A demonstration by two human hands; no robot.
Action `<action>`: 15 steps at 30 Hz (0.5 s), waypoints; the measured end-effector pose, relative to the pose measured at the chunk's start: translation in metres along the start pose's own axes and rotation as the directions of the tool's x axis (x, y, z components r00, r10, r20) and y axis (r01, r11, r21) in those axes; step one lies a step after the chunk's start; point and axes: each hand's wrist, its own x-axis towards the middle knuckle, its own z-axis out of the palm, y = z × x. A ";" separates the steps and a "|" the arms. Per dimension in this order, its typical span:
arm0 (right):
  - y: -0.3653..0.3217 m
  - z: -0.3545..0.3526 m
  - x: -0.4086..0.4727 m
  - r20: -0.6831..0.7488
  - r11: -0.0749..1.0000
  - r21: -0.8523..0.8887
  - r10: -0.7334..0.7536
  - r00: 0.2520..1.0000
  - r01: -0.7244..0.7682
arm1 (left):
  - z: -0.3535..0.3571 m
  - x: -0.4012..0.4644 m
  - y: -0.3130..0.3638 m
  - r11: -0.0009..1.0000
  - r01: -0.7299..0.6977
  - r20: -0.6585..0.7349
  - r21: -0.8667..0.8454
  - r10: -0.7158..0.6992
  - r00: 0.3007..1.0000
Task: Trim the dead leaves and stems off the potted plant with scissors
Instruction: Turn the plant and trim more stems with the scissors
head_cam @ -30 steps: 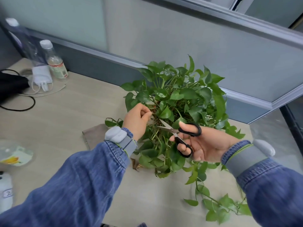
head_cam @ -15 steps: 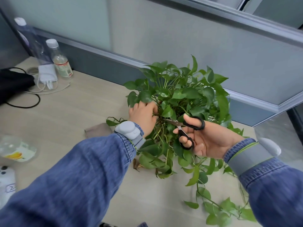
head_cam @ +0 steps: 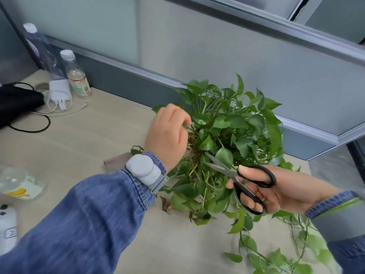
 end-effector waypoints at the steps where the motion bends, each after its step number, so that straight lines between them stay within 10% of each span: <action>1: -0.003 0.001 -0.001 0.000 1.000 -0.003 -0.021 1.000 0.021 | 0.000 0.005 0.002 0.998 -0.064 -0.014 -0.001 0.064 0.998; 6: -0.023 0.015 0.000 -0.056 0.985 0.040 -0.165 0.985 0.167 | 0.022 0.026 -0.006 0.923 0.100 0.538 0.372 -0.302 0.787; 9: -0.033 0.019 0.003 -0.159 0.966 0.064 -0.237 0.959 0.249 | 0.024 0.010 -0.003 0.849 0.069 0.627 0.524 -0.439 0.643; 15: -0.051 0.030 0.023 -0.285 0.949 0.063 -0.278 0.917 0.308 | 0.013 -0.039 0.044 0.861 -0.048 0.617 0.507 -0.323 0.717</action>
